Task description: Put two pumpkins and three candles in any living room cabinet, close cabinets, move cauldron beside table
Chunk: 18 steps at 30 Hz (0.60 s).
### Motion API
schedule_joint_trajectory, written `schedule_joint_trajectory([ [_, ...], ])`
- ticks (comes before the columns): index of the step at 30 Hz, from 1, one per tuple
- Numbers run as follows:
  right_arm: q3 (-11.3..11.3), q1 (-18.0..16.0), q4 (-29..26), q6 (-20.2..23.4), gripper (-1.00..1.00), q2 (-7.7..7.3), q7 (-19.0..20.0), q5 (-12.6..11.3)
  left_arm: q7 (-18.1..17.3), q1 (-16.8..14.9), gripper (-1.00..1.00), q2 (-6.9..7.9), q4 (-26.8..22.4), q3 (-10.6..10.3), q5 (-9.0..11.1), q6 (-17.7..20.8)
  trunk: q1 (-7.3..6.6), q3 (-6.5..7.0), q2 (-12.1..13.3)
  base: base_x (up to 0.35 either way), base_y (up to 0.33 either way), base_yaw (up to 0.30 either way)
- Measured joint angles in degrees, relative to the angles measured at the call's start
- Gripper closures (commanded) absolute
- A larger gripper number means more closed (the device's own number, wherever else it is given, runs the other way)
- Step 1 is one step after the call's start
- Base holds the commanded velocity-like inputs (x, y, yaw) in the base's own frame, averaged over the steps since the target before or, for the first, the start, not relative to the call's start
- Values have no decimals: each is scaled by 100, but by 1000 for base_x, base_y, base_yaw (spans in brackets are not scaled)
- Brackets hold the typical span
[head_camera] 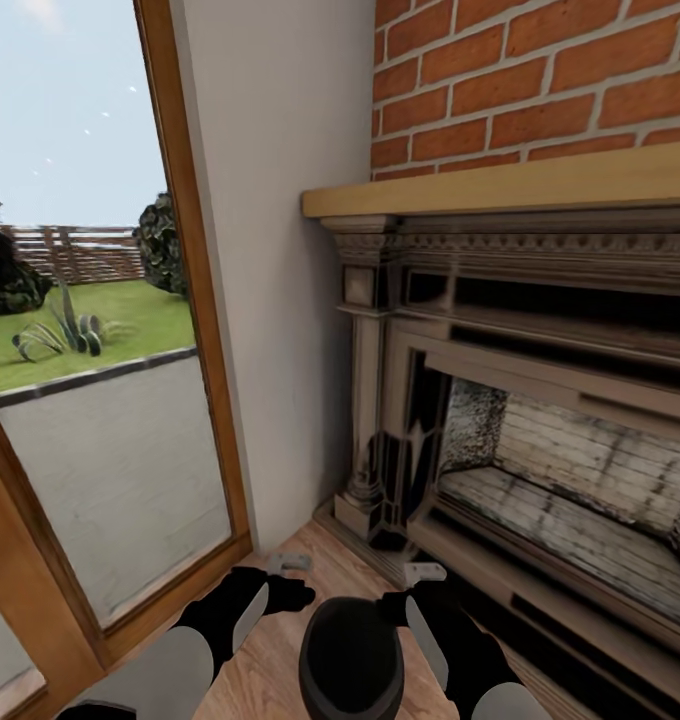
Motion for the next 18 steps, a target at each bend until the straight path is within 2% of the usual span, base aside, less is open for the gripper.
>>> schedule_joint_trajectory([
  [4,0,0,0,0,-100,0,0,-1,-2,2,-100,0,0,-60,0,-1,1,0,0,22,0,0],
  [18,1,5,17,0,-100,0,0,-1,3,4,-100,0,0,-72,0,4,1,0,0,3,0,0],
])
